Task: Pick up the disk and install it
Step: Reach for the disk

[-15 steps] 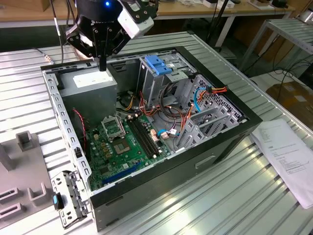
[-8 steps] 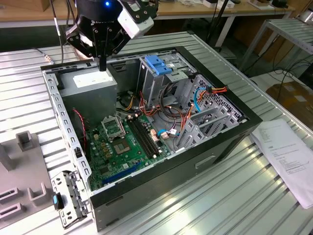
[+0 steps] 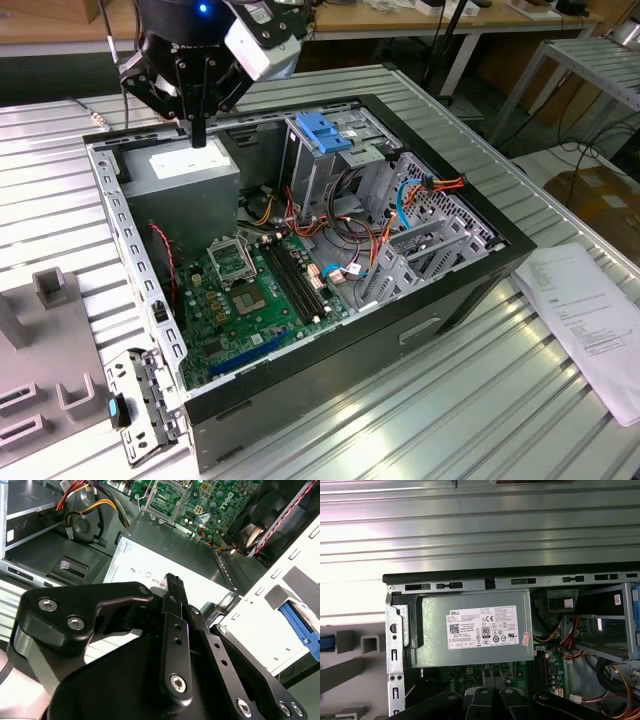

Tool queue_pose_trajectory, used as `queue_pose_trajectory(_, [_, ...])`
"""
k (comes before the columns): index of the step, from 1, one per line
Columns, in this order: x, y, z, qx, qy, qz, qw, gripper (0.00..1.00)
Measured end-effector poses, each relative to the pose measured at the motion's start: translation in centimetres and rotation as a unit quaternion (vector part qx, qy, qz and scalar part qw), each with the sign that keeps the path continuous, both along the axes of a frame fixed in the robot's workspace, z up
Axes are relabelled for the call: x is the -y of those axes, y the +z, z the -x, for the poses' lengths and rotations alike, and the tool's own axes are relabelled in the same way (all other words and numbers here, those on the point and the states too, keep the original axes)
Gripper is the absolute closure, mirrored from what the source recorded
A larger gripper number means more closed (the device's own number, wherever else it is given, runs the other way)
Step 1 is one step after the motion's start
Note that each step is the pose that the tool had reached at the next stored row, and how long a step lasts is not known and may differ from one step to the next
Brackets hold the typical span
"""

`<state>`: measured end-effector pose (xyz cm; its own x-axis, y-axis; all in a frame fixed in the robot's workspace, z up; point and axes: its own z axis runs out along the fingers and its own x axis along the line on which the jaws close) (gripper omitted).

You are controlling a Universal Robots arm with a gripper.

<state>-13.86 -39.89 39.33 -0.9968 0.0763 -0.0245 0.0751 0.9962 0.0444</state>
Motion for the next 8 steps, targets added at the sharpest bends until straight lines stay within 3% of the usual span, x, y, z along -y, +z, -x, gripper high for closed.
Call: queue_pose_trajectory(8, [0.00, 0.00, 1.72, 0.0000, 0.000, 0.0000, 1.00000, 0.89])
